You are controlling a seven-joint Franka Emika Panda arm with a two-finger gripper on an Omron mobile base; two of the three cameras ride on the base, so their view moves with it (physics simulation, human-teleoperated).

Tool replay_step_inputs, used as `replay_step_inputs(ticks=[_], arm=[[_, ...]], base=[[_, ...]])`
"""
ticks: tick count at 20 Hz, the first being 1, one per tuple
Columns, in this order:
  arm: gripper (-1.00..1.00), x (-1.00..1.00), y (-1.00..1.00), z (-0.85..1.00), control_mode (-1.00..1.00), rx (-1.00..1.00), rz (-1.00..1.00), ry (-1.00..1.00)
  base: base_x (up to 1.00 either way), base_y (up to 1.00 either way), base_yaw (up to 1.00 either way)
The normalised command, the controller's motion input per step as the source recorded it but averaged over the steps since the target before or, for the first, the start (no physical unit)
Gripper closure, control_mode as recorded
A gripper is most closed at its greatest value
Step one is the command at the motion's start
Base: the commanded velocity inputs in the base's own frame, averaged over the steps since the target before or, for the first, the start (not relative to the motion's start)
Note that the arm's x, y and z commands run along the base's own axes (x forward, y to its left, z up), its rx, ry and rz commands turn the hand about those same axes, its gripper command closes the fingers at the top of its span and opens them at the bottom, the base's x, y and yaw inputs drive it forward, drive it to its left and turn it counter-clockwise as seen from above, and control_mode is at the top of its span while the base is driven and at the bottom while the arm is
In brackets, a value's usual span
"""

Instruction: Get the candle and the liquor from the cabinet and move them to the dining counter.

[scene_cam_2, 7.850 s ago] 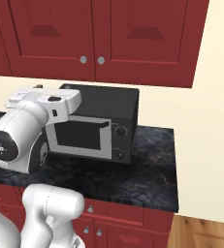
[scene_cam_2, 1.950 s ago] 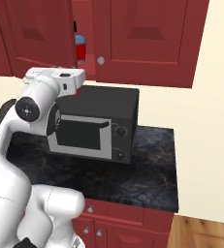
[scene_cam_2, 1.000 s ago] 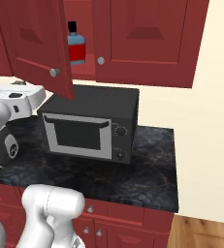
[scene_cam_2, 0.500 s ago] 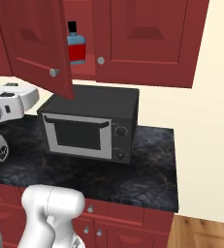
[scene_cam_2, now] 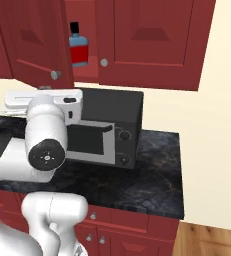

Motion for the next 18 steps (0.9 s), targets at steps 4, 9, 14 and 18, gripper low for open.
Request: replay_step_inputs(ticks=[4, 9, 14, 18], arm=[[1.00, 0.01, -0.40, 0.00, -1.00, 0.00, 0.23, -0.11], [1.00, 0.14, -0.07, 0.00, -1.00, 0.00, 0.24, -0.06], [1.00, 0.18, -0.12, -0.01, -1.00, 0.00, 0.28, -0.03], [1.00, 0.21, -0.15, 0.00, -1.00, 0.00, 0.17, 0.00]], base=[[0.00, 0.00, 0.00], [0.00, 0.00, 0.00], [0.00, 0.00, 0.00], [0.00, 0.00, 0.00]])
